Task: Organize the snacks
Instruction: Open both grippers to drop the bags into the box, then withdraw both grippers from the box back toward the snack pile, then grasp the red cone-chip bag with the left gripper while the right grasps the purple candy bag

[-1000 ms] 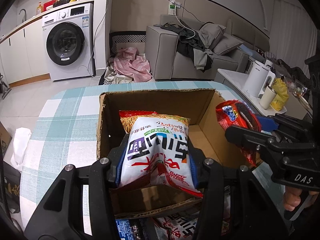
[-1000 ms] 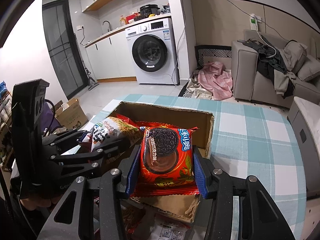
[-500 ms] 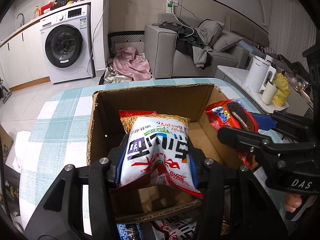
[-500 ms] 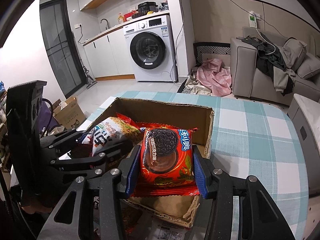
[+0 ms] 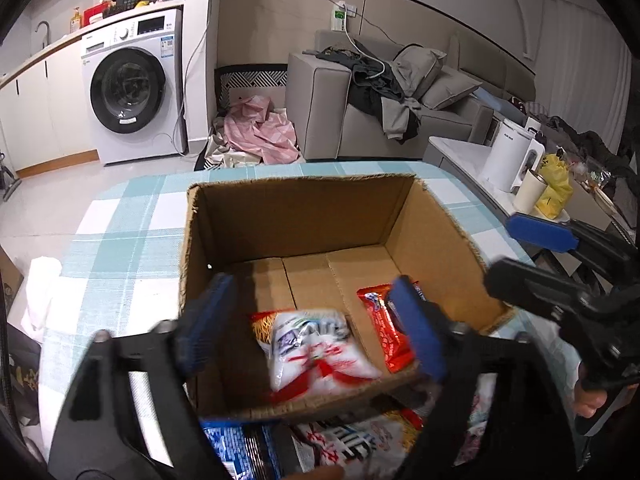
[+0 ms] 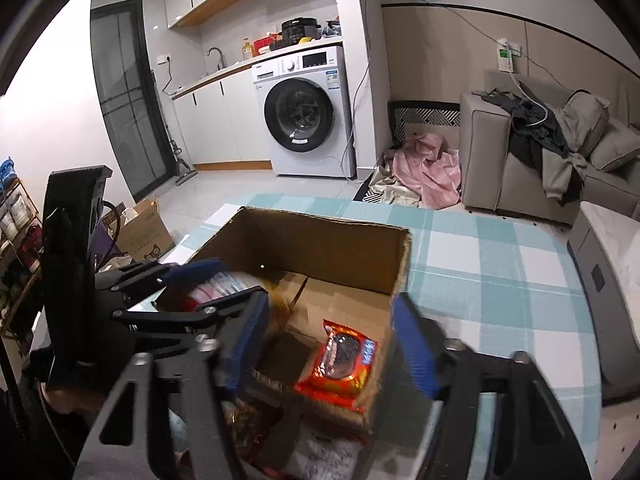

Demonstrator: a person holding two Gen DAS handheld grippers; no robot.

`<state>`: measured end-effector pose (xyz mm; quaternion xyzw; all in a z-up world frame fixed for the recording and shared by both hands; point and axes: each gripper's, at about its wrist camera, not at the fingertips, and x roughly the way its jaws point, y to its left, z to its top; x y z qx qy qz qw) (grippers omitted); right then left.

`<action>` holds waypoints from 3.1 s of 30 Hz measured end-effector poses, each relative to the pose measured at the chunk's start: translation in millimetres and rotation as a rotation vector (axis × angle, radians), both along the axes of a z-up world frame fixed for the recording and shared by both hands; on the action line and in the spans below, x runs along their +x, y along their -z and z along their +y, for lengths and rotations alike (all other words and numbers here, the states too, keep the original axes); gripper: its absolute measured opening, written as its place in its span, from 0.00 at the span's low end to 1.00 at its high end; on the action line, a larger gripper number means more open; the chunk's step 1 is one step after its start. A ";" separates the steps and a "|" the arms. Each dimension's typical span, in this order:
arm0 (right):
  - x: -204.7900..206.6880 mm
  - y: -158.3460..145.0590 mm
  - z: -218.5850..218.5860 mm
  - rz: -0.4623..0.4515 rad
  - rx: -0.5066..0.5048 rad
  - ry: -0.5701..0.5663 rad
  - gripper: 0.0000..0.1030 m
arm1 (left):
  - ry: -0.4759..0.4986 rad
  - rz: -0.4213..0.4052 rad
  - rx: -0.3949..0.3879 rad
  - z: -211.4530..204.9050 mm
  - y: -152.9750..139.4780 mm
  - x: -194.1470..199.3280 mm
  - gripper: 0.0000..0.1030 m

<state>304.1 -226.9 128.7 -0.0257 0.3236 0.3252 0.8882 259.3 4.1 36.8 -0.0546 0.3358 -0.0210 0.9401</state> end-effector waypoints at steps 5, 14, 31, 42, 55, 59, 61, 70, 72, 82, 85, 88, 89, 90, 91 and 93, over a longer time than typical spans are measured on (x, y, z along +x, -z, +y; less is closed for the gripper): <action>-21.4 -11.5 -27.0 -0.018 0.035 0.039 1.00 | -0.002 -0.017 0.004 -2.7 -14.4 -26.8 0.96; -65.1 -19.1 -62.6 -0.018 0.080 0.050 1.00 | -0.012 -0.061 0.033 -13.3 -30.1 -99.5 0.99; -122.3 -6.2 -74.3 0.008 0.071 0.050 1.00 | -0.001 -0.052 0.052 -21.5 -32.3 -193.2 0.99; -135.4 13.6 -64.4 0.036 0.053 0.038 1.00 | 0.018 -0.028 0.018 -21.5 -14.4 -198.1 0.99; -129.7 39.4 -54.1 0.101 0.031 -0.008 1.00 | 0.059 0.037 -0.021 -21.8 9.2 -185.1 0.99; -128.4 43.2 -50.4 0.111 0.024 -0.022 1.00 | 0.086 0.052 -0.021 -27.9 14.8 -183.1 0.99; -128.1 45.2 -48.7 0.115 0.021 -0.029 1.00 | 0.088 0.059 -0.016 -29.9 18.7 -182.1 0.99; -127.4 60.6 -35.9 0.148 -0.006 -0.065 1.00 | 0.093 0.105 -0.024 -33.2 39.1 -173.5 0.99; -126.0 65.9 -33.3 0.161 -0.018 -0.063 1.00 | 0.096 0.116 -0.025 -34.0 44.3 -170.9 0.99; -111.0 82.8 -39.2 0.223 -0.022 -0.012 1.00 | 0.096 0.144 -0.069 -32.2 57.0 -164.6 0.99; -108.5 86.1 -41.0 0.244 -0.012 -0.010 1.00 | 0.085 0.152 -0.073 -31.5 60.7 -162.1 0.99; -105.7 90.2 -41.7 0.262 0.010 -0.016 0.99 | 0.090 0.160 -0.086 -32.0 64.2 -159.1 0.99; -105.1 91.5 -41.8 0.266 0.014 -0.018 0.99 | 0.091 0.160 -0.088 -32.5 65.0 -159.6 0.99; -105.5 92.0 -41.4 0.267 0.017 -0.020 0.99 | 0.093 0.162 -0.091 -32.9 66.2 -158.9 0.99; -105.6 92.6 -41.2 0.269 0.020 -0.021 0.99 | 0.097 0.165 -0.098 -32.7 67.7 -157.3 0.99; -105.0 94.0 -40.7 0.274 0.027 -0.027 0.96 | 0.101 0.169 -0.115 -32.0 70.7 -156.7 0.99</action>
